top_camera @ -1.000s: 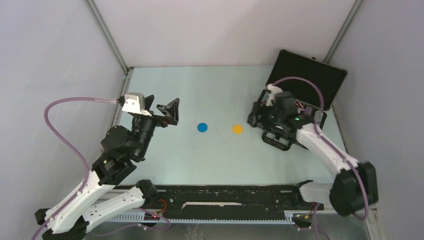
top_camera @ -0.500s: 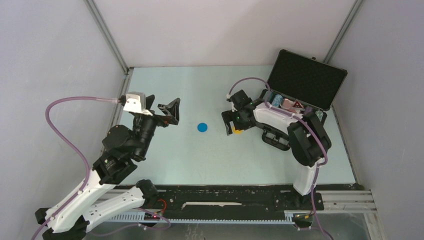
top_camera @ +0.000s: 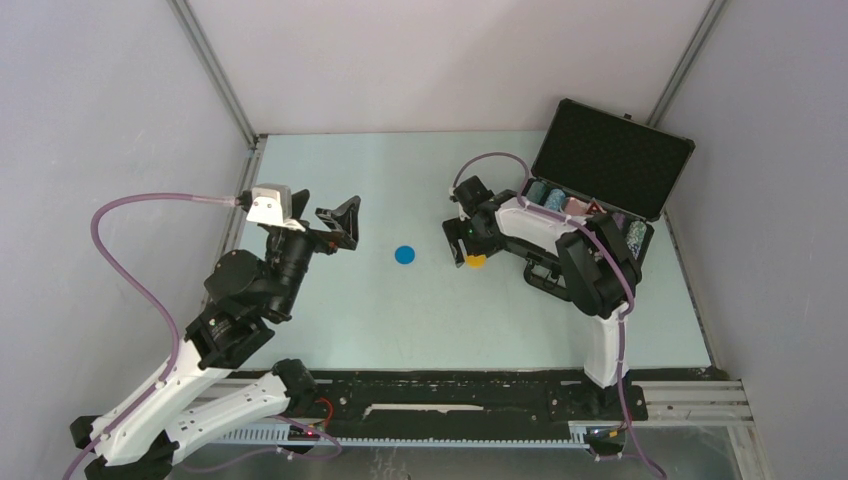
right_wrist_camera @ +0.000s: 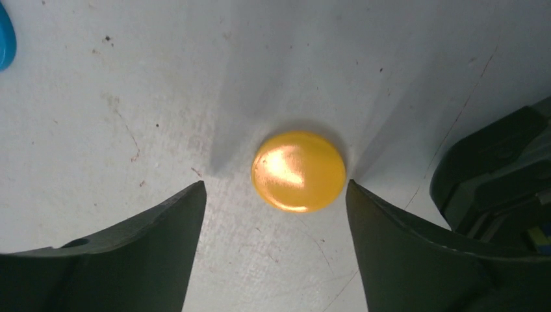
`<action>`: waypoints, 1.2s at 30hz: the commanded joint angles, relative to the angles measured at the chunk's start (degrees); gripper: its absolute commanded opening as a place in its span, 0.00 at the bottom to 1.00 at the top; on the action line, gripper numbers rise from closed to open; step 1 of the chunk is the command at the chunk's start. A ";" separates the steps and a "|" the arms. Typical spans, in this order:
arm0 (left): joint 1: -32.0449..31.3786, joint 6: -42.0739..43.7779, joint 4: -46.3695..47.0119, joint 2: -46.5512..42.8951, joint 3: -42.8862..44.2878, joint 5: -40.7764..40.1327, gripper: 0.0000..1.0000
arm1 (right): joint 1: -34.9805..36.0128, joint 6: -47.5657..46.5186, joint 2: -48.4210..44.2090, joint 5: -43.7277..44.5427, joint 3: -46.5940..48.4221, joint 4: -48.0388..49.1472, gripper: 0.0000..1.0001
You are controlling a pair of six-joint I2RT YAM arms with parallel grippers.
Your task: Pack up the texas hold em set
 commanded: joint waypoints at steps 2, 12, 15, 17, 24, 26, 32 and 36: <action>0.35 0.57 1.27 -0.08 -1.15 -0.92 0.99 | -0.40 -1.71 2.11 1.98 3.32 -1.35 0.85; 0.43 0.39 1.19 -0.15 -1.06 -0.37 0.99 | -0.29 -2.19 3.39 3.22 4.04 -2.03 0.70; 0.43 0.41 1.19 -0.26 -1.09 -0.39 0.99 | 0.06 -2.50 3.49 4.92 4.24 -2.65 0.65; 0.42 0.32 1.20 -0.47 -0.97 -0.29 0.98 | 0.12 -2.46 3.36 5.67 4.11 -2.55 0.63; 0.41 0.24 1.01 -0.46 -0.89 -0.06 0.98 | 1.25 -2.36 0.72 5.00 3.85 -1.83 0.50; 0.42 0.24 0.98 -0.57 -0.91 -0.02 0.98 | 1.67 -2.19 -1.03 5.80 3.25 -1.80 0.49; 0.42 0.26 1.01 -0.60 -0.88 -0.22 0.98 | 1.79 -1.92 -9.54 2.27 -0.74 -0.92 0.45; 0.39 0.08 0.99 -0.71 -0.80 0.06 0.98 | 0.54 -1.67 -17.96 -0.41 -5.41 -0.08 0.45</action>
